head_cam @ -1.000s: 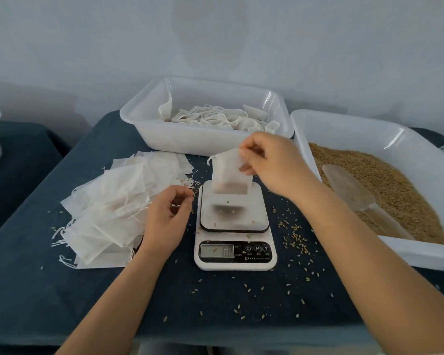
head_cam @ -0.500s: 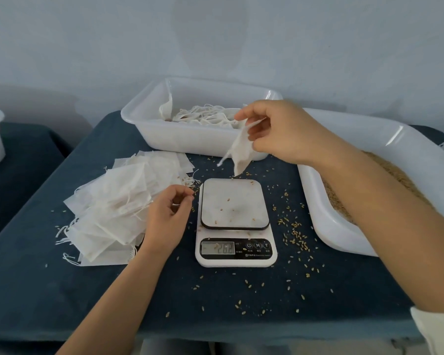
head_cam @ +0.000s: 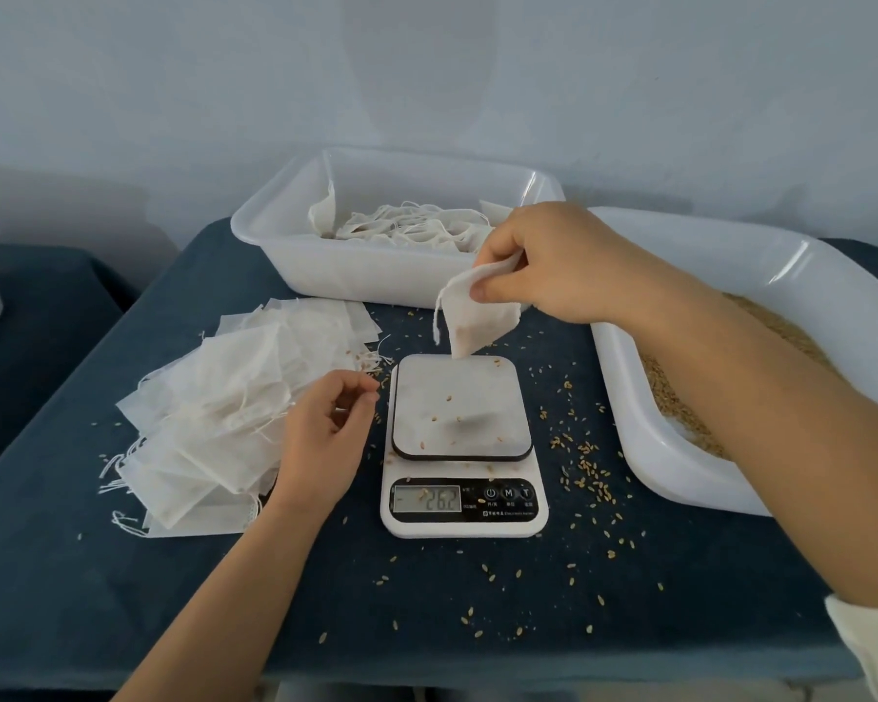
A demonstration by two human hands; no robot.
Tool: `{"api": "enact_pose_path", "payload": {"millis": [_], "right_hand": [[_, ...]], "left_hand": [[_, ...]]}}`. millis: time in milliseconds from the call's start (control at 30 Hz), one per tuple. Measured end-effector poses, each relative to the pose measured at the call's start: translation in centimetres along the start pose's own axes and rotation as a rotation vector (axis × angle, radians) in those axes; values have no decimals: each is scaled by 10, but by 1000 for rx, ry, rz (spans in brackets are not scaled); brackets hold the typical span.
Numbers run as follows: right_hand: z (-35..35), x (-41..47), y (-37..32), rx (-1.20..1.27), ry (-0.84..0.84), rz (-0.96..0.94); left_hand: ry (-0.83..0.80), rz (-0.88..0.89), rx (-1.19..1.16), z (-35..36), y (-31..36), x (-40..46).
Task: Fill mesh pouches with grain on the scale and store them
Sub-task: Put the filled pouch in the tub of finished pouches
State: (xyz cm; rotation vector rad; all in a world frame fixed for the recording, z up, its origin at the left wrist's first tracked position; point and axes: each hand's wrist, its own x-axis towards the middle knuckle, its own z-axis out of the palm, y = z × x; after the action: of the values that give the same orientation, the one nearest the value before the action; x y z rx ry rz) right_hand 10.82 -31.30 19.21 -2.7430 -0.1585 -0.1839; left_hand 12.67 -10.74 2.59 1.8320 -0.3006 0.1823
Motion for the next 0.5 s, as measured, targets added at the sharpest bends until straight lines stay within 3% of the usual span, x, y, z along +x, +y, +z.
{"api": "enact_pose_path", "payload": {"millis": [267,500], "right_hand": [[-7,17,15,13,-67,2],[-40,92,48,64,132,91]], "left_hand": [[-85,-20,-47,3,5,4],[-5,-103,-70,15,2,44]]}}
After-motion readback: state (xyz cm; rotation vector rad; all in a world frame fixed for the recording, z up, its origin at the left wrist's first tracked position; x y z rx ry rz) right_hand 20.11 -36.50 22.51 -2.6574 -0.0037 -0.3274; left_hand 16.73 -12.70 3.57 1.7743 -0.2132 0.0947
